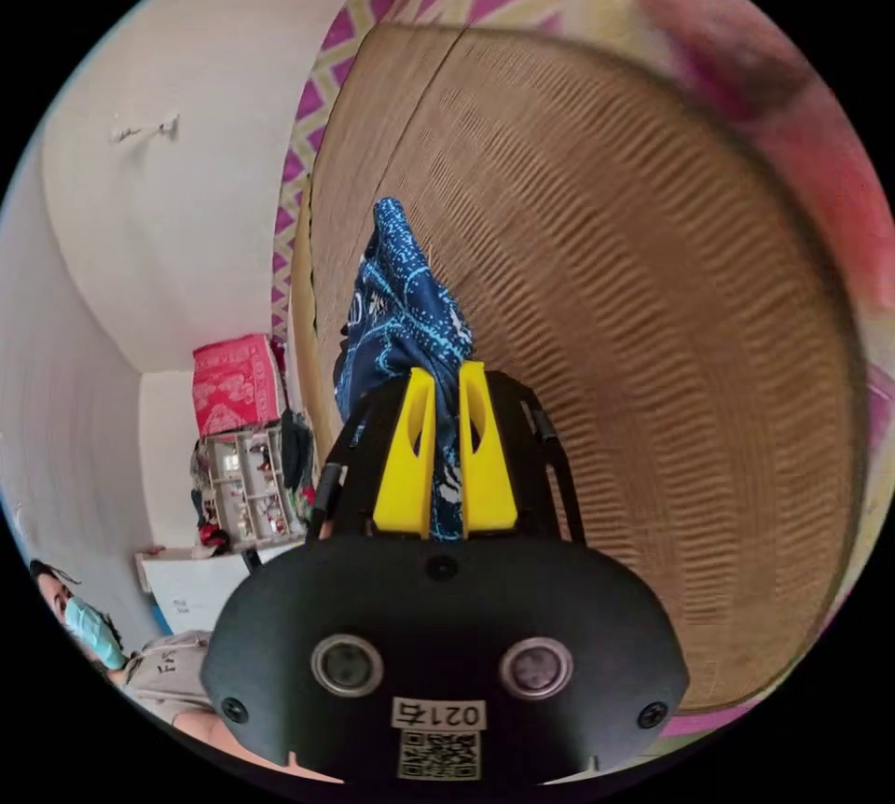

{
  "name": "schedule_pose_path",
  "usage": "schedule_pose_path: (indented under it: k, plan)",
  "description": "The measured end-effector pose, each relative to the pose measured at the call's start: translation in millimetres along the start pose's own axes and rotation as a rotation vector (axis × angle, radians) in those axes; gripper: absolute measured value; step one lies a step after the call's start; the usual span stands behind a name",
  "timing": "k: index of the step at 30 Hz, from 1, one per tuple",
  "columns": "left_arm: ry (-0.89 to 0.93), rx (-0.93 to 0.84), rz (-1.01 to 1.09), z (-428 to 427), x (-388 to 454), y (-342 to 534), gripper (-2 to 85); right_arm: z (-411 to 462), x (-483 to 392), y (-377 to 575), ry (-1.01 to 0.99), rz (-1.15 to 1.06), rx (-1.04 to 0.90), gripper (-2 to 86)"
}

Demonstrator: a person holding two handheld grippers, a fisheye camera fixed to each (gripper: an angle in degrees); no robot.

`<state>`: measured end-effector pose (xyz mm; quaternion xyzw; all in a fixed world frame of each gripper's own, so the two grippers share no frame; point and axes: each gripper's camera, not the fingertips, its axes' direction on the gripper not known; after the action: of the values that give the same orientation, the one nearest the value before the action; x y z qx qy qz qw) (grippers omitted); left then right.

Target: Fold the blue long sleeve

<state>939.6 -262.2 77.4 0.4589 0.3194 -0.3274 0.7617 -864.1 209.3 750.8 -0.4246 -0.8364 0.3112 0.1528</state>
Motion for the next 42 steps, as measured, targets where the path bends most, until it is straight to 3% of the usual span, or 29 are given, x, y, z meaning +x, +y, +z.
schedule_pose_path:
  k: [6,13,18,21,25,34,42]
  plan:
    - [0.007,-0.019,0.009,6.8,10.4,-10.7,5.1,-69.6,67.6,48.0,0.032,0.243,0.41,5.4]
    - [0.04,-0.01,0.027,6.1,13.2,-4.6,4.9,-73.2,59.6,120.2,0.054,0.142,0.374,9.3]
    - [0.076,-0.006,-0.006,4.5,-0.8,15.9,4.8,-19.2,78.6,180.2,-0.147,0.266,0.191,7.9]
    - [0.094,-0.017,-0.034,3.6,-10.1,30.6,4.8,6.5,80.9,174.6,-0.319,0.299,0.255,4.8]
    - [0.08,0.018,-0.03,-17.6,-9.4,55.3,4.8,27.0,74.4,143.0,-0.38,0.363,0.304,2.6]
    - [-0.003,0.128,-0.113,-76.1,-22.4,156.8,4.5,16.3,13.7,66.9,-0.256,0.277,0.219,0.2]
    - [0.005,0.195,-0.18,-101.3,-61.6,231.1,4.3,-21.4,-25.4,157.7,-0.303,0.338,0.279,-0.2]
